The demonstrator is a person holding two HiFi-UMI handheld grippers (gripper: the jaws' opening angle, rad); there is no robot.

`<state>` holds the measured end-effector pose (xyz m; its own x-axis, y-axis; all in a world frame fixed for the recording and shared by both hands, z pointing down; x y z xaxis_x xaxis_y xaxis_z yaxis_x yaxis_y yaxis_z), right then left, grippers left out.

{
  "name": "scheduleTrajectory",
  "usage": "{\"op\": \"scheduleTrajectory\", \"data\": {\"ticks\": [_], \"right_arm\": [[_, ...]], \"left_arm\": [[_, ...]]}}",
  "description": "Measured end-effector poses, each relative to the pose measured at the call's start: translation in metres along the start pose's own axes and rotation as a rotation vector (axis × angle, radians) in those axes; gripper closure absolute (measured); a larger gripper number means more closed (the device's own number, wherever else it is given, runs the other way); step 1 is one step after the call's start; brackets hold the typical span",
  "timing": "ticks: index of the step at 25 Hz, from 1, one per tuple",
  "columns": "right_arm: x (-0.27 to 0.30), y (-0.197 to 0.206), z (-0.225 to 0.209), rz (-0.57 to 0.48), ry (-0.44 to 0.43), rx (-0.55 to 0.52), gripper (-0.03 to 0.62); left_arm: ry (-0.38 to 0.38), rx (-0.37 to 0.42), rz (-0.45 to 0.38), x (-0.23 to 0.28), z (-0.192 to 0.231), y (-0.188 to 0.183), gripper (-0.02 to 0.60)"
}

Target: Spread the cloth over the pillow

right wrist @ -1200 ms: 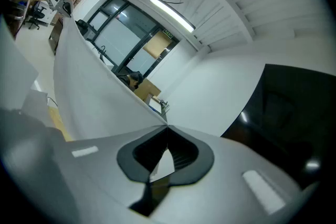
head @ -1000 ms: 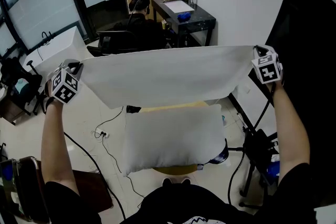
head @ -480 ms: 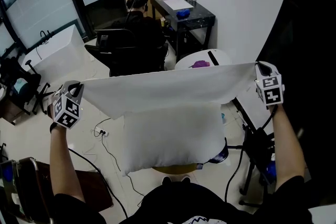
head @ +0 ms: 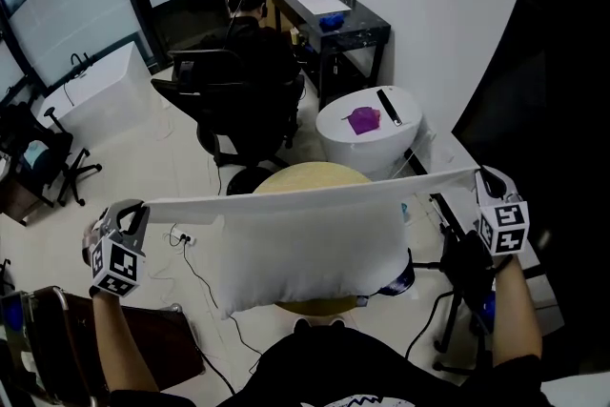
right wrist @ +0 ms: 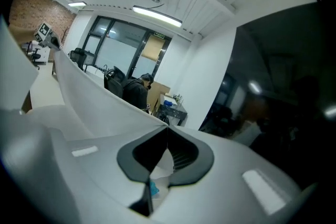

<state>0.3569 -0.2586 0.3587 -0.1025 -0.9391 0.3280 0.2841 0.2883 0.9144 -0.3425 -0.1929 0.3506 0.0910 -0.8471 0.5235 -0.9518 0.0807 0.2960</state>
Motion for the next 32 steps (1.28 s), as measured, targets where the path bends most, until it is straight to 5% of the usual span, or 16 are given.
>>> {"op": "scheduleTrajectory", "data": {"ticks": [17,28,32], "right_arm": [[-0.098,0.129,0.024,0.19,-0.024,0.202,0.583],[-0.109,0.242,0.049,0.385,-0.018,0.273,0.583],[-0.11,0.281,0.057,0.459,-0.029,0.283,0.583]], "left_arm": [[0.179,-0.08,-0.066,-0.066,-0.159,0.03,0.581],[0.41,-0.154,-0.038,-0.055,-0.272,0.058,0.581],[0.482,-0.117,-0.024,-0.047,-0.3,0.063,0.581]]}}
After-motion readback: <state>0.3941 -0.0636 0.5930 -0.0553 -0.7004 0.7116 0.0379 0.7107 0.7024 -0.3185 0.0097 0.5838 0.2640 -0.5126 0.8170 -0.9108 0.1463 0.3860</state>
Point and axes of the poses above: the fingertips, and each gripper's own axes: x forward along the fingers, z to its left, y out of its underside, the point moved 8 cm from there along -x, backward along the fingers, and after that the axes turned 10 degrees about x, right-handed, at the moved point
